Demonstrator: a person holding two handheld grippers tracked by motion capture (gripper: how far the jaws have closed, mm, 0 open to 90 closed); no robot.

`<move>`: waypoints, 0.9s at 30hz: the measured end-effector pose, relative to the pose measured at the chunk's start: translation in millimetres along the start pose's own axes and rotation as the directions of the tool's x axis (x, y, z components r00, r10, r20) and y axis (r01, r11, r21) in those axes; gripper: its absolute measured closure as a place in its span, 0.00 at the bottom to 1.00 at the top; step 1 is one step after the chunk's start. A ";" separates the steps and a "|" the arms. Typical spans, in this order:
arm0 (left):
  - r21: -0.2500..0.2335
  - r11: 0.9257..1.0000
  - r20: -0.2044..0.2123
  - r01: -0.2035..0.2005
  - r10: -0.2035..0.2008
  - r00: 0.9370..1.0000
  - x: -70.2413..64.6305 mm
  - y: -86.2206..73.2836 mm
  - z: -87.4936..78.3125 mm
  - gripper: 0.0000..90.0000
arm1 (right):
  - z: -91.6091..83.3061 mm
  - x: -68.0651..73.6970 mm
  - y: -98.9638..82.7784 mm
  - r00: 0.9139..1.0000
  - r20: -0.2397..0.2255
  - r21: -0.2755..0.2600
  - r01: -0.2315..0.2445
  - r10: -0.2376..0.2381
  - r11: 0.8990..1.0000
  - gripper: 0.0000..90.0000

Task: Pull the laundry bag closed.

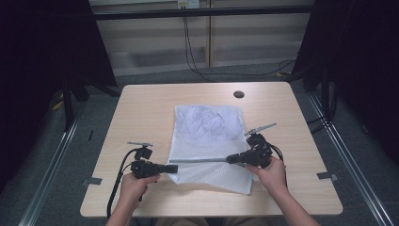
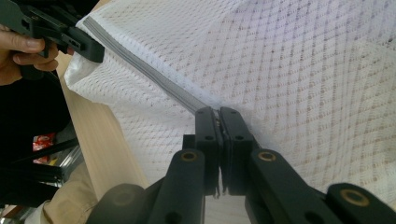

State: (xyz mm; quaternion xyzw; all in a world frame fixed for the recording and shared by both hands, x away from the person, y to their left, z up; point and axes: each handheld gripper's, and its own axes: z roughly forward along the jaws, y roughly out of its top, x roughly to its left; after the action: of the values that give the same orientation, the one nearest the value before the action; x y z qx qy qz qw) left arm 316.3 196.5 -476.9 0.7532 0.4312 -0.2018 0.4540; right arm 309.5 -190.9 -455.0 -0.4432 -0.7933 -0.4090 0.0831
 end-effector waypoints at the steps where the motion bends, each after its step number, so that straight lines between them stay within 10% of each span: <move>1: 0.000 1.000 0.001 0.003 -0.003 1.000 -0.4 -0.2 0.5 0.99 | -0.2 -0.2 -0.2 1.000 -0.001 -0.003 0.001 -0.001 1.000 0.97; 27: 0.006 1.000 -0.003 0.000 0.000 1.000 1.1 -0.8 -0.4 0.99 | -6.9 -5.4 -3.3 1.000 0.016 0.002 -0.002 0.002 1.000 0.97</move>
State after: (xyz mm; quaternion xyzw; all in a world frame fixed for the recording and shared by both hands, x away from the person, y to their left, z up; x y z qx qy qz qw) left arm 316.2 197.6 -477.9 0.7550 0.4312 -0.2018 0.4509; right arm 308.6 -200.2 -455.0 -0.4472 -0.7938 -0.4048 0.0777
